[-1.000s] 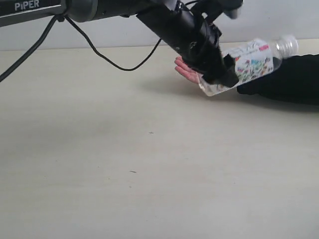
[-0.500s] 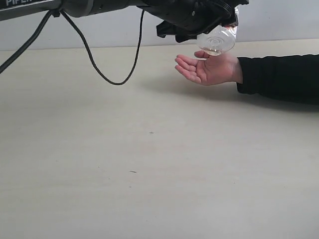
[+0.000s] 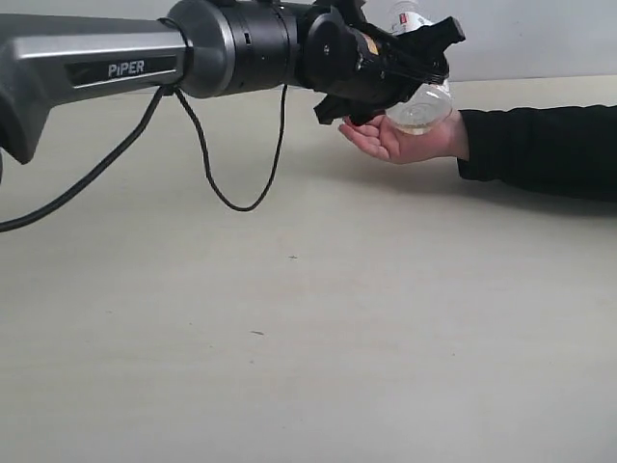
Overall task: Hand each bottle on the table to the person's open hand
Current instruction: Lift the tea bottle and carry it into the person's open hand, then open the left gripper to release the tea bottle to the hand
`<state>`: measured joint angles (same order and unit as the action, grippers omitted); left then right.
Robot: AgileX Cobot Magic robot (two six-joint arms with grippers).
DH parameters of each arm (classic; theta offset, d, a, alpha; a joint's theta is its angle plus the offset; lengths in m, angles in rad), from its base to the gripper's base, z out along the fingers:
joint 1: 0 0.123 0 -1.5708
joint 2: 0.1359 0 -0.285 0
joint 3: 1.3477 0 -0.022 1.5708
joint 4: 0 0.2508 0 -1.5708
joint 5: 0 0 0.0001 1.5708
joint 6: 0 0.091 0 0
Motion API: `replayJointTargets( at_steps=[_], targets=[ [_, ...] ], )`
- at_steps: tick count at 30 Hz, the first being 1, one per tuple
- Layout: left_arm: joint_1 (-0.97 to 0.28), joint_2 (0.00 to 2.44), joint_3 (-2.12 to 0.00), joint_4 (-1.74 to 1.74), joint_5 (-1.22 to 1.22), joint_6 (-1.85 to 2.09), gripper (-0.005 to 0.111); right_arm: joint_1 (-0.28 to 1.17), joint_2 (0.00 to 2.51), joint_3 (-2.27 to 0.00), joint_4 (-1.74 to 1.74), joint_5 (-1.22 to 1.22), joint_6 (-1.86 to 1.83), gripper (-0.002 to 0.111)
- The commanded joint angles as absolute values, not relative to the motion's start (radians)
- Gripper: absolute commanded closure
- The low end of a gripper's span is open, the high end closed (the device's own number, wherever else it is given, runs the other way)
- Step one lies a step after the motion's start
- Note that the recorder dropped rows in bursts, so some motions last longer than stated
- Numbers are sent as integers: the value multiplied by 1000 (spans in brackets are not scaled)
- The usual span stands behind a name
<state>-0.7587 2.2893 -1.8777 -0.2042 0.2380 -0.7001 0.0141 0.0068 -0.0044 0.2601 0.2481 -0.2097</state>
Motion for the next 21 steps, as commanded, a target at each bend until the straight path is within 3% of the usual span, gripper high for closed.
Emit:
replayJointTargets(
  at_steps=[1, 21],
  targets=[
    [-759, 2327, -1876, -195, 174, -746, 107, 17, 0, 0, 261, 245, -210, 108],
    [-755, 2401, -1876, -197, 144, -768, 106, 17, 0, 0, 261, 245, -210, 108]
  ],
)
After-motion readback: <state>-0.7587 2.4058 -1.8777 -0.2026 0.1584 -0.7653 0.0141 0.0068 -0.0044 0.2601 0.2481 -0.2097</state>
